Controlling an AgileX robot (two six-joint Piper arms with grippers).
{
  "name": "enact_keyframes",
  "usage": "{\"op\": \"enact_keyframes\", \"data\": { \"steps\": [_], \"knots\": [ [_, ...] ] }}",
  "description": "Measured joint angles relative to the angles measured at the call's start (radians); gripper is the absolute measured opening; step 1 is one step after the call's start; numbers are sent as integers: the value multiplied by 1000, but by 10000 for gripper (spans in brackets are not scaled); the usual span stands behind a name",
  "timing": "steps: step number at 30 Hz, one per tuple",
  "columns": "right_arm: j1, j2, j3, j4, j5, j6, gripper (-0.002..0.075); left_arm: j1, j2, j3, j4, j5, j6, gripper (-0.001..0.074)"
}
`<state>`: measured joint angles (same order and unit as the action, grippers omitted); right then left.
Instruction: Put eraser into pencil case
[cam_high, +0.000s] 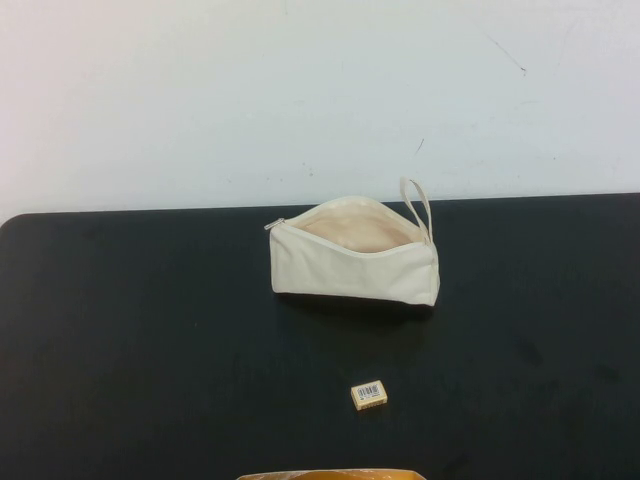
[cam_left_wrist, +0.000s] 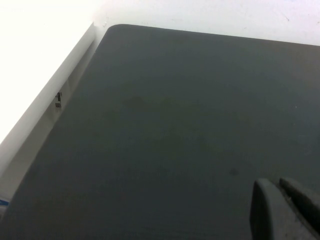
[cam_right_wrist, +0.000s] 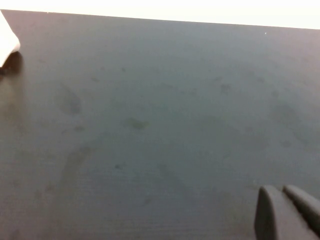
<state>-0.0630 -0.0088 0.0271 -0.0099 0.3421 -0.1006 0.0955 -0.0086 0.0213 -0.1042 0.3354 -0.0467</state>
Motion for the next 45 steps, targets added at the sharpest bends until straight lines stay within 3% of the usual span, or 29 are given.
{"op": "enact_keyframes", "data": {
  "steps": [5, 8, 15, 18, 25, 31, 40, 45],
  "knots": [
    [0, 0, 0, 22, 0, 0, -1, 0, 0, 0, 0, 0, 0, -1],
    [0, 0, 0, 133, 2, 0, -1, 0, 0, 0, 0, 0, 0, -1],
    [0, 0, 2, 813, 18, 47, -1, 0, 0, 0, 0, 0, 0, -1],
    [0, 0, 2, 906, -15, -5, -1, 0, 0, 0, 0, 0, 0, -1],
    [0, 0, 2, 953, -41, -230, -1, 0, 0, 0, 0, 0, 0, -1],
    [0, 42, -165, 934, 149, -524, -1, 0, 0, 0, 0, 0, 0, -1],
    [0, 578, -653, 687, 662, -576, -1, 0, 0, 0, 0, 0, 0, -1],
    [0, 876, -857, 622, 836, -580, -1, 0, 0, 0, 0, 0, 0, -1]
  ]
}}
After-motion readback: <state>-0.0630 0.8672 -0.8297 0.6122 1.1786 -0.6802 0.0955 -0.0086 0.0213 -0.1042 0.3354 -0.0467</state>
